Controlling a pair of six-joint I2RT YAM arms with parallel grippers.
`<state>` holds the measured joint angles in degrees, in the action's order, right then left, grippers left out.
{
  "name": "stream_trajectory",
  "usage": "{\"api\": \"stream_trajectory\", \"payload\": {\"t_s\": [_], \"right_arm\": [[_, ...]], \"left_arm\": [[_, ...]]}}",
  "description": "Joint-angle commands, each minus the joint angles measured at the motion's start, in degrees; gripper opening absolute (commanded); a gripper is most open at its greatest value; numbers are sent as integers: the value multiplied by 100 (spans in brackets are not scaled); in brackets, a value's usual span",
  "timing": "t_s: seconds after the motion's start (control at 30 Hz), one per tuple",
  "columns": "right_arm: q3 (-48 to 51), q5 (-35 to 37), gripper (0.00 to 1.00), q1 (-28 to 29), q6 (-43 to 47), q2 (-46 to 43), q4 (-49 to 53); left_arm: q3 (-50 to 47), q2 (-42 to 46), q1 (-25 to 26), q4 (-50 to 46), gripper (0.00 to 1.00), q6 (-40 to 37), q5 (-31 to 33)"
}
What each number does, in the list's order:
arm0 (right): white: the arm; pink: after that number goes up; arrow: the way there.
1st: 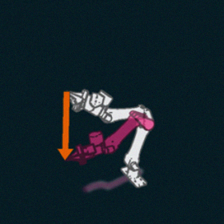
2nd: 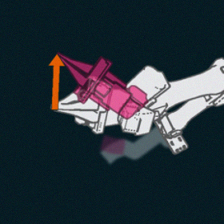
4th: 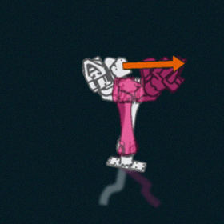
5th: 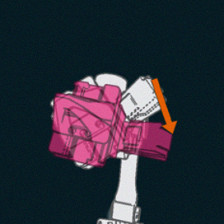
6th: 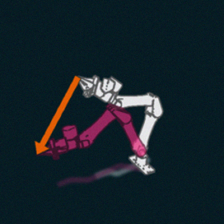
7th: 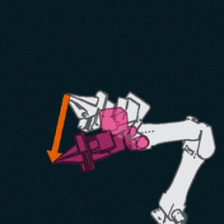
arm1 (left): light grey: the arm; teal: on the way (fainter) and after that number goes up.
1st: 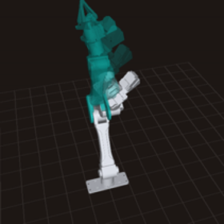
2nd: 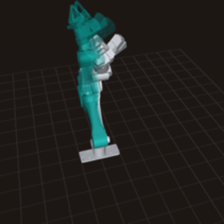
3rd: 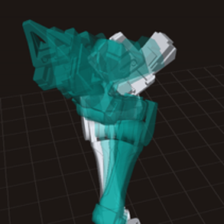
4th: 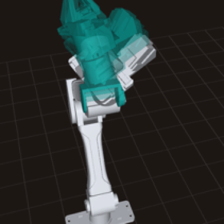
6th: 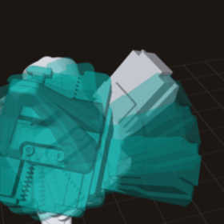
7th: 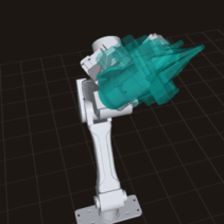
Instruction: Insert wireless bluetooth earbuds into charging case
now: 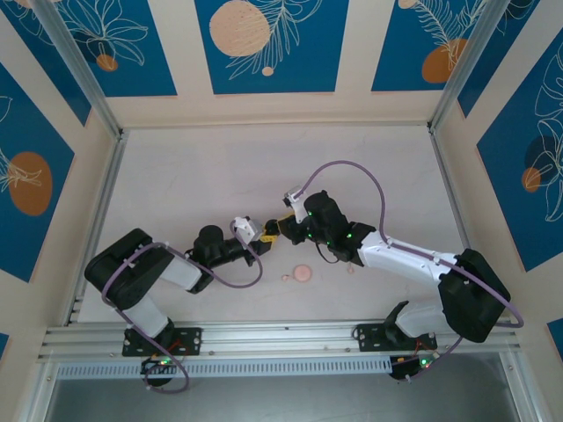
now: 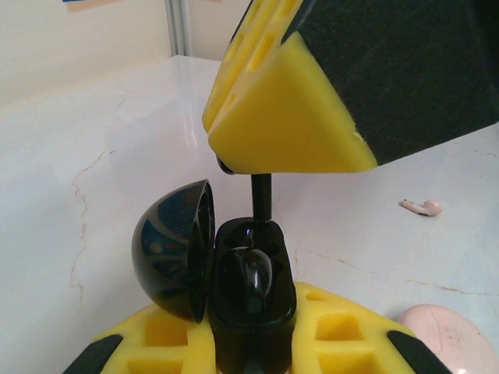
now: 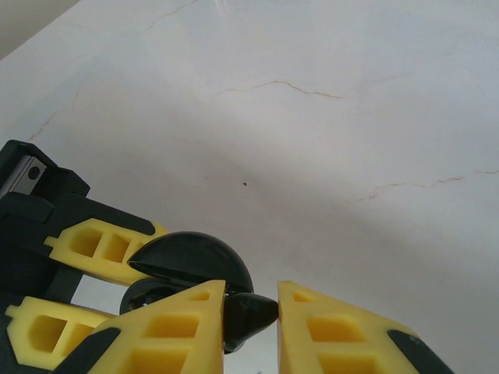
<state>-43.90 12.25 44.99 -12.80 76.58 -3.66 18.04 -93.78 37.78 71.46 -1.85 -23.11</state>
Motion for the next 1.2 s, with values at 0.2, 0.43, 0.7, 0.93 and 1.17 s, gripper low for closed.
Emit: {"api": "stream_trajectory", "payload": {"t_s": [0.2, 0.43, 0.7, 0.93, 1.17], "right_arm": [[97, -99, 21, -2, 123, 24, -97], [102, -198, 21, 0, 195, -157, -128], [101, -68, 21, -7, 234, 4, -2], [68, -83, 21, 1, 260, 151, -3], [80, -145, 21, 18, 330, 132, 72]], "left_arm": [[33, 234, 34, 218, 8, -17, -89], [41, 199, 34, 228, 8, -1, -90], [33, 273, 36, 228, 9, 0, -103], [15, 343, 36, 202, 8, 0, -96], [15, 362, 36, 185, 9, -9, -90]]}}
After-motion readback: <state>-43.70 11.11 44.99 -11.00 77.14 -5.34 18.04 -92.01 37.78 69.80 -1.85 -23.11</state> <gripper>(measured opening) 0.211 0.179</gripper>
